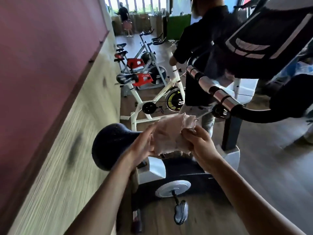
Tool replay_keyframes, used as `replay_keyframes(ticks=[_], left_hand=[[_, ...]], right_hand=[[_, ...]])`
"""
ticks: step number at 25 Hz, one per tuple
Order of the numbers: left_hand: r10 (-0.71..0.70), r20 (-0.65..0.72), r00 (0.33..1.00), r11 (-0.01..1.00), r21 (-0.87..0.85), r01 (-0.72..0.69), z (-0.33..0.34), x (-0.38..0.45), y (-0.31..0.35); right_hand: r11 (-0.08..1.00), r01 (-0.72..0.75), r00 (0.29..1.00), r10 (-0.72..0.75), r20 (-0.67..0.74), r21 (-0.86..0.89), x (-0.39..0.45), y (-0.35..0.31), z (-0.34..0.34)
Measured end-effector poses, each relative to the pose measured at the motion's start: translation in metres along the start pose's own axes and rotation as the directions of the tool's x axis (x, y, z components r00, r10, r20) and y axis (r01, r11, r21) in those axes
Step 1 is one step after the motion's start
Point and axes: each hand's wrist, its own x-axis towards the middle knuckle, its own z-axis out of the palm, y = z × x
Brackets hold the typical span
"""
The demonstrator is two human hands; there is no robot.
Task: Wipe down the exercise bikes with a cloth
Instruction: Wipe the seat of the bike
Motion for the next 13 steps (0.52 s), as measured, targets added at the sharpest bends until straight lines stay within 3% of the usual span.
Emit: replay_keyframes(ticks=[2, 5, 8, 11, 13], left_hand=[[0.113, -0.047, 0.992, 0.977, -0.178, -0.119, -0.016, -0.006, -0.007], [0.171, -0.213, 0.962, 0.964, -0.165, -0.208, -0.035, -0.010, -0.012], [0.178, -0.316, 0.932, 0.945, -0.210, -0.252, -0.056, -0.005, -0.015], [0.181, -0.384, 0.905, 0.960, -0.132, -0.248, -0.078, 0.011, -0.013], [0.190, -0.355, 0.916, 0.970, -0.074, -0.230, -0.090, 0.022, -0.012]], right_hand=[[0.997, -0.032, 0.999, 0.035, 0.038, -0.071, 0.008, 0.009, 0.015], [0.969, -0.084, 0.996, 0.088, 0.009, -0.232, 0.025, 0.023, 0.036], [0.954, -0.141, 0.990, 0.136, -0.038, -0.264, 0.041, 0.037, 0.055], [0.891, 0.005, 1.000, -0.011, -0.011, -0.454, 0.050, 0.053, 0.077], [0.871, 0.050, 0.989, 0.026, 0.147, -0.488, 0.056, 0.067, 0.098]])
